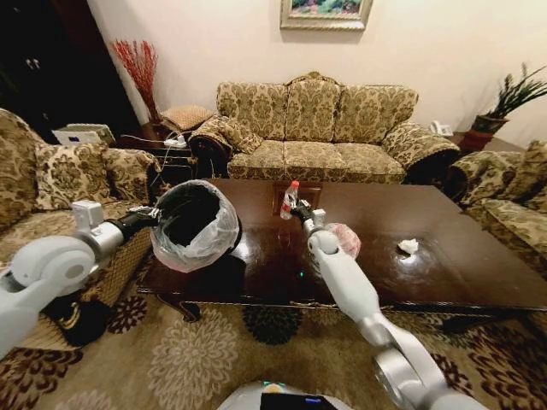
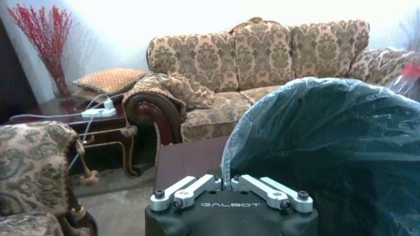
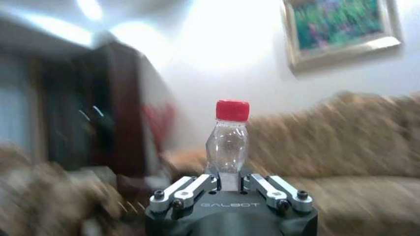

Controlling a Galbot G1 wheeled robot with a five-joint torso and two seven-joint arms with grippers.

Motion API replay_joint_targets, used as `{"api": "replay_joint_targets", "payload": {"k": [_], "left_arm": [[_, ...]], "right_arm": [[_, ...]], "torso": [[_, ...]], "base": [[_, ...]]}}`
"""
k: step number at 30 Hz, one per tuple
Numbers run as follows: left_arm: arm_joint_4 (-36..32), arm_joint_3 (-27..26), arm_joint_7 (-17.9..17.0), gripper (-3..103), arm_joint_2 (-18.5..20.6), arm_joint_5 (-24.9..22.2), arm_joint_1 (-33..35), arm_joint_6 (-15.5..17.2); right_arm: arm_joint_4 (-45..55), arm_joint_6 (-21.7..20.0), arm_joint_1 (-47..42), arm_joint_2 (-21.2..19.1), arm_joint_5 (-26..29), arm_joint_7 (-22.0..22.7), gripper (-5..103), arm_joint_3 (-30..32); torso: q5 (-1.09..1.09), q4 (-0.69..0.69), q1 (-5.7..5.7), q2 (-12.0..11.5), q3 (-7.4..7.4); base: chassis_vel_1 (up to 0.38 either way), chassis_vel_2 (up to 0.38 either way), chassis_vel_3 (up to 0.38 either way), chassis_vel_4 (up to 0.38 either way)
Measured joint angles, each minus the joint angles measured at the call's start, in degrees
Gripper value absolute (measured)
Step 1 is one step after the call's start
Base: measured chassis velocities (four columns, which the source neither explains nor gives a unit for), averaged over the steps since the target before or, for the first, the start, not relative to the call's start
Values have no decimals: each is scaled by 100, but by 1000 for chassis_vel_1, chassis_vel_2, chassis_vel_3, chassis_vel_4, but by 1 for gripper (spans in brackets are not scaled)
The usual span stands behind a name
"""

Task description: Move to the front of the table and place the trash on the table into the trash bin.

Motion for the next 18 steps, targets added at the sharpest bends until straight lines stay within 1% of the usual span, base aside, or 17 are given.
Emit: {"api": "replay_joint_targets", "payload": {"k": [1,2,3,5,7,8,10,11,12,14,16,18], "left_arm": [[47,2,5,2,33,29,1,-4],[47,2,5,2,33,29,1,-4],[68,3,9,2,52,39,7,-4],[88,7,9,2,94,57,40,-4],[57,34,27,2,141,66,70,1],[57,34,27,2,141,66,70,1],[-30,55,65,2,160,70,103,27],[-89,56,76,2,151,58,123,56],[-152,57,71,2,132,34,138,96],[-217,62,60,2,117,2,148,125],[-361,60,58,2,105,-50,172,198],[-419,44,64,2,106,-80,179,233]], "right_arm": [[529,-120,-52,-122,317,-27,12,-17],[529,-120,-52,-122,317,-27,12,-17],[1040,-229,-71,-226,617,-61,12,-21],[2006,-406,-73,-474,1332,-125,12,-46],[2805,-582,-40,-722,2223,-154,12,-128],[2805,-582,-40,-722,2223,-154,12,-128],[3258,-702,46,-828,2858,-158,12,-256],[3401,-741,106,-833,3079,-159,12,-354],[3489,-775,154,-821,3208,-188,12,-471],[3512,-782,186,-805,3225,-275,12,-590],[3461,-764,232,-762,3045,-512,12,-899],[3427,-757,243,-749,2960,-565,12,-995]], "torso": [[1,-1,0,0,0],[1,-1,0,0,0],[0,1,0,0,0],[-2,2,0,1,0],[-3,2,-1,1,-1],[-3,2,-1,1,-1],[0,0,-1,1,-1],[1,-1,-1,1,-1],[1,0,-1,1,-1],[1,1,-1,1,-1],[0,2,-1,1,0],[0,2,-1,1,0]], "base": [[0,0,0,0],[0,0,0,0],[0,0,0,0],[0,0,0,0],[0,0,0,0],[0,0,0,0],[0,0,0,0],[0,0,0,0],[0,0,0,0],[0,0,0,0],[0,0,0,0],[0,0,0,0]]}}
